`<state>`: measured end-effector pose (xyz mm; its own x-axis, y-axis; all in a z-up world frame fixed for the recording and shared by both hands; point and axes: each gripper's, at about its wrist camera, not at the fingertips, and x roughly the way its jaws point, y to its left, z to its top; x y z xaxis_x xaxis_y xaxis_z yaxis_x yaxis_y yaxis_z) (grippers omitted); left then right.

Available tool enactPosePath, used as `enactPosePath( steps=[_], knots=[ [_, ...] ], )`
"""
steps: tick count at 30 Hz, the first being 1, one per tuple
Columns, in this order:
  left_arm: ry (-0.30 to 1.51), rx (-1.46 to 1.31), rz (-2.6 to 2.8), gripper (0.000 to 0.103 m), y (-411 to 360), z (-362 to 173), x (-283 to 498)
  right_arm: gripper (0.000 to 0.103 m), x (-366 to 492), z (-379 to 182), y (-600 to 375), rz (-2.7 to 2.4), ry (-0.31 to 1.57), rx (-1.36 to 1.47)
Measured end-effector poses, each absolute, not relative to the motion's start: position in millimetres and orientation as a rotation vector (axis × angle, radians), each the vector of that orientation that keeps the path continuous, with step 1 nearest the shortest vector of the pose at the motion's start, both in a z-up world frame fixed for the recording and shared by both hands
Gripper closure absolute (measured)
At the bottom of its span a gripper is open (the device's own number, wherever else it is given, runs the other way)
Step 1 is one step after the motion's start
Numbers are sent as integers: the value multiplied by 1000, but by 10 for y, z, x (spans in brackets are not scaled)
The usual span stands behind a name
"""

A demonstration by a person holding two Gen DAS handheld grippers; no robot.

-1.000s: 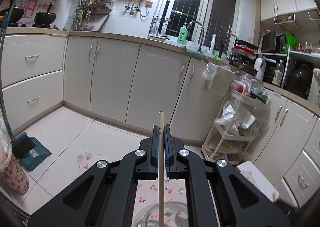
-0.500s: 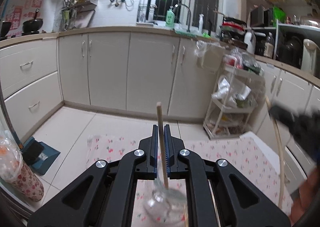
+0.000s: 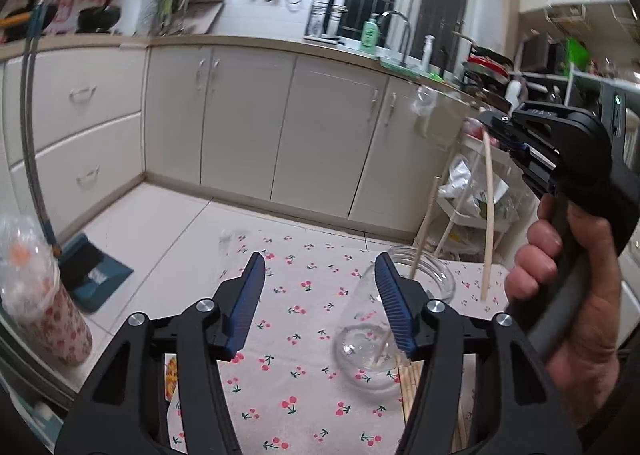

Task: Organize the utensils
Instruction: 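Open both tools to release the sticks into the jar and withdraw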

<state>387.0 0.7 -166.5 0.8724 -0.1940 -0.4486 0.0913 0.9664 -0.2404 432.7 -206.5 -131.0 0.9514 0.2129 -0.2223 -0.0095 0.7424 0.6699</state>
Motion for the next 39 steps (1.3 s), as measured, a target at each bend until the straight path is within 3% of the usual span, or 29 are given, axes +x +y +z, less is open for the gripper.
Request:
enactPosePath(
  steps=[23,30,34,39],
  knots=[
    [530,-300,-163,48,157,-1737,3993,97,3996,-1478,-1557,122,325,511],
    [545,-286,-155,47,113,-1718,3923,96,3788,-1635,-1568,162,450,469],
    [565,-284,-146,44,114,-1734,3795,71,3630,-1678,-1693,173,511,479],
    [632,-256,-162,43,31,-1816,3629,70,3202,-1785,-2039,116,615,476]
  ],
)
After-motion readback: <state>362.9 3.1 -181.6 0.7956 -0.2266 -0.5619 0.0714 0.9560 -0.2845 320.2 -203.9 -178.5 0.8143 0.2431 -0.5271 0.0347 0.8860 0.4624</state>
